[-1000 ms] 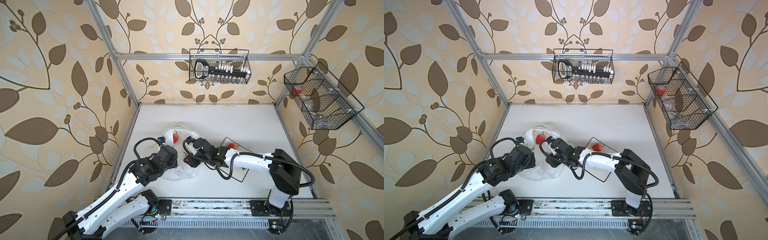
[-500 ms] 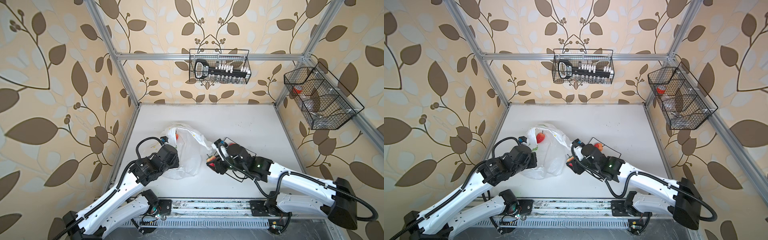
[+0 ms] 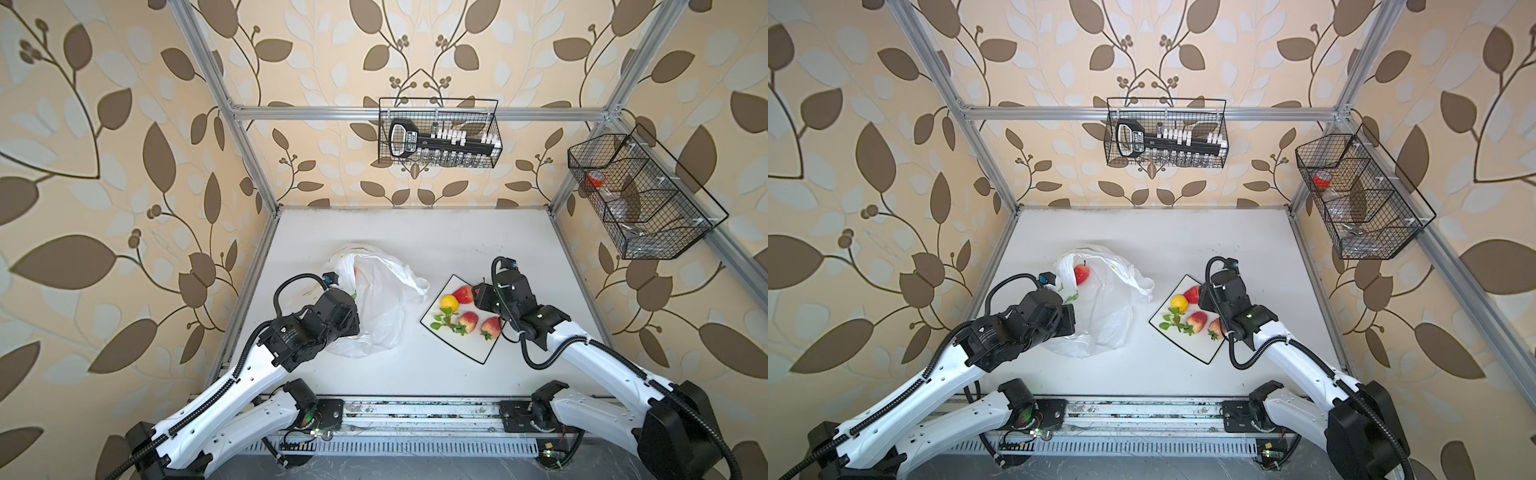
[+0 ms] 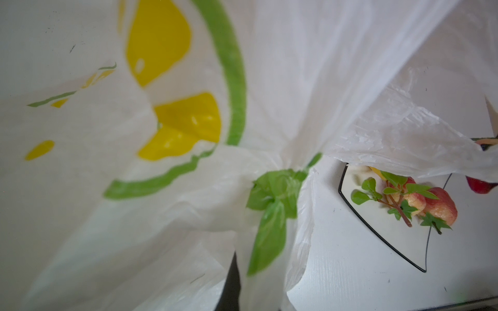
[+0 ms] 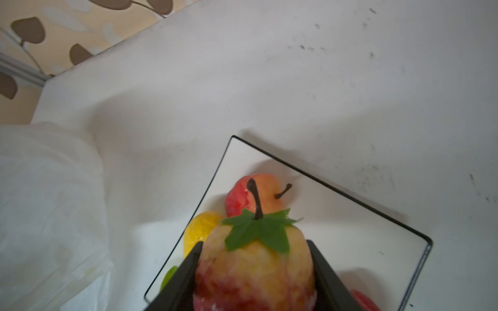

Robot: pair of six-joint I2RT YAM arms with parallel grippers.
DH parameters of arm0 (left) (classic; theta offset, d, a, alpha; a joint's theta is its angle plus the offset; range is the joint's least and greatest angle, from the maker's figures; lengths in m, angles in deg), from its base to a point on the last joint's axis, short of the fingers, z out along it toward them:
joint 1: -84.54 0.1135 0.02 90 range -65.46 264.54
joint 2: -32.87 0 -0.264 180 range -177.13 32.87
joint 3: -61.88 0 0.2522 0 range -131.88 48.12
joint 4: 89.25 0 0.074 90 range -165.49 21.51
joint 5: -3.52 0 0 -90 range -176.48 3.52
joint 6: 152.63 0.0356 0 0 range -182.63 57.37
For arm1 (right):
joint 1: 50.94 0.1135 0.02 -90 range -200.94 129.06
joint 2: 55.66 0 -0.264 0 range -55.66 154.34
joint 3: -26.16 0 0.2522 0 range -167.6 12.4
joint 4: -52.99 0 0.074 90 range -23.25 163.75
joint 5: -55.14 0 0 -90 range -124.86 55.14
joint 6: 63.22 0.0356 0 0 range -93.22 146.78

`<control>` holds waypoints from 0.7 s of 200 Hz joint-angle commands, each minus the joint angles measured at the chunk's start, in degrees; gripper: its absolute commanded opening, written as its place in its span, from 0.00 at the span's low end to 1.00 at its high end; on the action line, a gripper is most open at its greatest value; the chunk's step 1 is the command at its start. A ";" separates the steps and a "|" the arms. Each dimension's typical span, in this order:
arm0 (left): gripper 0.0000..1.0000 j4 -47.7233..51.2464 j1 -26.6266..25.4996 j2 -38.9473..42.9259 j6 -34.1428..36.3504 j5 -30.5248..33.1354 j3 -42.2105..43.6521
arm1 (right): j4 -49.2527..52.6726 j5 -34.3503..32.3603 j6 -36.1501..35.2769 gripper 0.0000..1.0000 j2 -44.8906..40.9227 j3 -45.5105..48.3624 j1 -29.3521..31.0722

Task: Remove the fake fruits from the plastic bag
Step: 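Lower the red-yellow apple onto the tray and open the right gripper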

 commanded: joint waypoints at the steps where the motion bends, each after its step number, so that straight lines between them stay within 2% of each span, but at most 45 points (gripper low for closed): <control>1: 0.00 -1.15 0.51 0.48 0.96 -1.07 -0.08 | -3.06 -4.63 4.73 0.47 2.61 1.63 -1.69; 70: 0.00 0.84 0.47 1.58 0.96 -1.76 -0.23 | -8.95 -2.17 6.94 0.49 11.61 2.92 -2.49; 140: 0.00 2.92 0.52 2.15 1.50 -3.63 -0.87 | -10.30 -2.23 7.80 0.64 13.49 4.35 -2.60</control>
